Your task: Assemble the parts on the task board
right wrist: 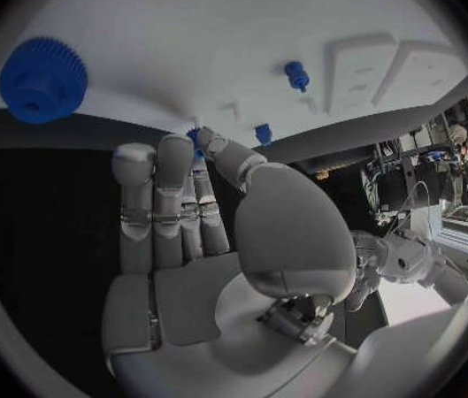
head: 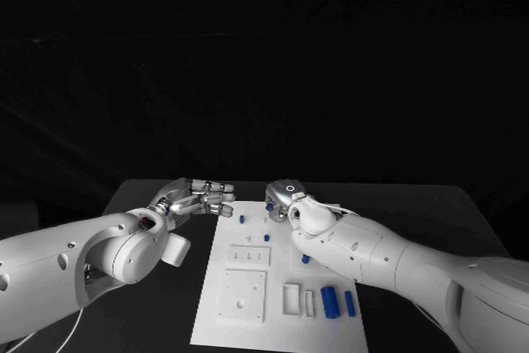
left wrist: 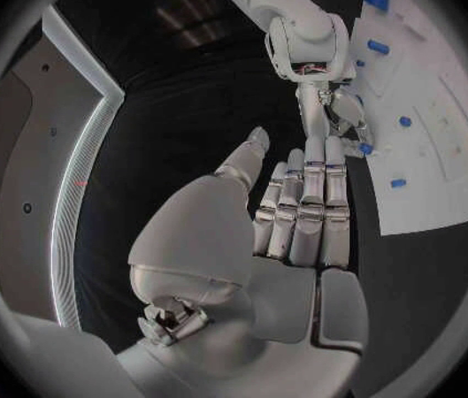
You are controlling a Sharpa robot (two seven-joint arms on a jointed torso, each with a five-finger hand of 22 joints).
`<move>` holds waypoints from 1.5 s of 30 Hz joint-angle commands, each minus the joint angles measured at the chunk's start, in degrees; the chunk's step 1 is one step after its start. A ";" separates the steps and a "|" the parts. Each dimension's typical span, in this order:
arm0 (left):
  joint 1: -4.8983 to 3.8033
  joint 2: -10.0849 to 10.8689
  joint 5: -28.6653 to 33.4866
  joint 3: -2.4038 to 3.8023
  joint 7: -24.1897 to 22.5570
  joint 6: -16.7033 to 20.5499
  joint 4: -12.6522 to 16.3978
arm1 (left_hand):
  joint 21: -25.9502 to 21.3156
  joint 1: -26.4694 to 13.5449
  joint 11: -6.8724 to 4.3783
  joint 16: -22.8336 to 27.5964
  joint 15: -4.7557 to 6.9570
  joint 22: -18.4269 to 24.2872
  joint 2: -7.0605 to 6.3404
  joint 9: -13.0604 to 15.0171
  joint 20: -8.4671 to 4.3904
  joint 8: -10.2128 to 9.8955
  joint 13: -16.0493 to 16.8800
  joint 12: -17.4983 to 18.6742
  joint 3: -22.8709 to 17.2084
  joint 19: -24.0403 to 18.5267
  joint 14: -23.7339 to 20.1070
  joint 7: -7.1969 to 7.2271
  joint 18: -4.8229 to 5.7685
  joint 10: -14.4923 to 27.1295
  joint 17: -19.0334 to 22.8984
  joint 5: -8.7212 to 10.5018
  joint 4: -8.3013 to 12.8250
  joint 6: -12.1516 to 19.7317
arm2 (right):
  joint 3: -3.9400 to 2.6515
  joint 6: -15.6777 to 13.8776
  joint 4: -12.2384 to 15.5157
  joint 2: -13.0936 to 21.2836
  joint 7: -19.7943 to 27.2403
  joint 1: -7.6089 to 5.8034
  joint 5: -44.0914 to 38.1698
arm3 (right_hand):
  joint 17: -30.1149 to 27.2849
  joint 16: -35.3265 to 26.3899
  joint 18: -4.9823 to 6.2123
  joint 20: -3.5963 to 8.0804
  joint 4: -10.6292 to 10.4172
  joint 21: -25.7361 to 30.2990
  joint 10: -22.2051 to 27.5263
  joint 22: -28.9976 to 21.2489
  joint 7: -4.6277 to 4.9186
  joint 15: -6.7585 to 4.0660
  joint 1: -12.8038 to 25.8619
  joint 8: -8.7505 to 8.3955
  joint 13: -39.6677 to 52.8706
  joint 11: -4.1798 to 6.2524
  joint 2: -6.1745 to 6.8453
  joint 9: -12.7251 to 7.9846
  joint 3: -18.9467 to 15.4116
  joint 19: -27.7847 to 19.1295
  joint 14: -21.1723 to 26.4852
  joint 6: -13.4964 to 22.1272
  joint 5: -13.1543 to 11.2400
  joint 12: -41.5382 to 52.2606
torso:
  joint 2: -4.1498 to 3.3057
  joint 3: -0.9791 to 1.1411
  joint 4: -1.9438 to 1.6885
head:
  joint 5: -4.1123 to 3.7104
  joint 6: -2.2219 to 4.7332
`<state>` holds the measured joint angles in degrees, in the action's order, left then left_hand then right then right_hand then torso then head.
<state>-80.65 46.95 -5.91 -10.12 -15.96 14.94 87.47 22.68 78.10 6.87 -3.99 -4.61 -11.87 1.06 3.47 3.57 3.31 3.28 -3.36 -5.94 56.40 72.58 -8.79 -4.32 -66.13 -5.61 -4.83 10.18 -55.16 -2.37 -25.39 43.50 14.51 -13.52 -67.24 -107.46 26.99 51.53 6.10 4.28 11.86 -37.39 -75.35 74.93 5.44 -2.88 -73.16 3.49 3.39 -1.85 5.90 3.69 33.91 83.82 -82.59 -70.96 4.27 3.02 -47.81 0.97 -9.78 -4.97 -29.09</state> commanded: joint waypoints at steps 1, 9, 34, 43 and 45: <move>-0.24 -0.15 -0.40 0.05 -0.23 -0.61 0.31 | 0.08 -0.18 -0.02 -0.01 -0.01 0.00 -0.02 0.09 -0.01 0.24 0.04 -0.11 -0.19 -0.36 0.01 -0.15 0.14 0.57 -0.01 -0.30 0.08 -0.30 | -0.01 -0.03 -0.34 -0.18 -0.19 -0.02 -0.94 | 0.08 0.09 -0.61 0.18 -0.07 0.24 -0.31 3.91 -0.59 -0.33 -0.21 0.17 0.08 0.00 0.07 0.30 0.26 1.23 -0.14 -1.14 0.27 0.33 | -0.21 0.01 -0.06 | 0.00 -0.04; -0.58 -0.27 -0.52 0.04 -0.16 -0.63 0.48 | 0.08 -0.18 -0.02 -0.01 -0.01 0.00 -0.02 0.09 -0.01 0.24 0.04 -0.11 -0.19 -0.36 0.01 -0.15 0.14 0.57 -0.01 -0.30 0.08 -0.30 | -0.01 -0.07 -1.18 -0.61 -0.43 -0.02 -1.12 | 0.08 0.08 -0.63 0.18 -0.13 0.44 -0.27 4.13 -0.60 -0.35 -0.19 0.15 0.08 0.00 0.01 0.29 0.21 1.31 -0.11 -1.10 0.28 0.33 | -0.23 -0.03 -0.02 | 0.14 0.05; -0.97 -0.59 -0.69 0.03 0.07 -0.45 0.42 | 0.16 -0.07 0.06 -0.01 -0.04 0.13 -0.17 0.09 0.02 0.24 0.04 -0.11 -0.15 -0.41 -0.01 -0.18 0.13 0.84 -0.01 -0.28 -0.14 -0.29 | 0.07 1.84 -2.19 -1.41 1.49 -0.03 -0.46 | -0.09 -0.26 -0.65 0.09 -0.39 1.46 0.13 4.10 -0.54 -0.24 -0.09 0.15 0.08 -0.09 0.16 0.26 -0.29 1.29 -0.12 -0.73 -0.24 0.33 | -0.30 -0.13 0.18 | 0.81 -0.33; -1.05 -0.68 -0.73 0.02 0.13 -0.45 0.25 | 0.16 -0.07 0.06 -0.01 -0.04 0.13 -0.17 0.09 0.02 0.24 0.04 -0.11 -0.15 -0.41 -0.01 -0.18 0.13 0.84 -0.01 -0.28 -0.14 -0.29 | 0.07 0.81 -2.01 -1.42 1.12 -0.03 -0.43 | -0.11 -0.31 -0.61 0.10 -0.42 1.62 0.13 4.10 -0.53 -0.26 -0.10 0.15 0.08 -0.09 0.17 0.26 -0.25 1.30 -0.12 -0.74 -0.24 0.32 | -0.35 -0.11 0.27 | 0.92 -0.26; -1.06 -0.77 -0.83 0.01 0.11 -0.47 0.11 | 0.16 -0.07 0.06 -0.01 -0.04 0.13 -0.17 0.09 0.02 0.24 0.04 -0.11 -0.15 -0.41 -0.01 -0.18 0.13 0.84 -0.01 -0.28 -0.14 -0.29 | 0.06 0.64 -2.01 -1.47 0.91 -0.03 -0.51 | -0.12 -0.34 -0.58 0.10 -0.44 1.74 0.13 4.10 -0.53 -0.27 -0.10 0.16 0.08 -0.09 0.22 0.27 -0.23 1.31 -0.13 -0.75 -0.25 0.33 | -0.34 -0.11 0.35 | 1.04 -0.28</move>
<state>-81.60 46.36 -6.44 -10.14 -15.60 14.96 87.58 22.68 78.10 6.88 -3.99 -4.61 -11.79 1.06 3.47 3.57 3.31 3.28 -3.36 -5.94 56.40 72.58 -8.79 -4.32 -65.72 -5.59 -4.83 10.18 -55.16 -2.42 -25.39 41.35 13.24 -13.05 -67.54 -107.64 26.97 51.52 5.76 4.27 11.79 -35.84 -75.35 74.91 5.33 -2.87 -72.92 3.48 3.42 -1.86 6.15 3.72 33.67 83.82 -82.59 -70.85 4.20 3.02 -48.13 0.85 -9.54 -4.02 -29.33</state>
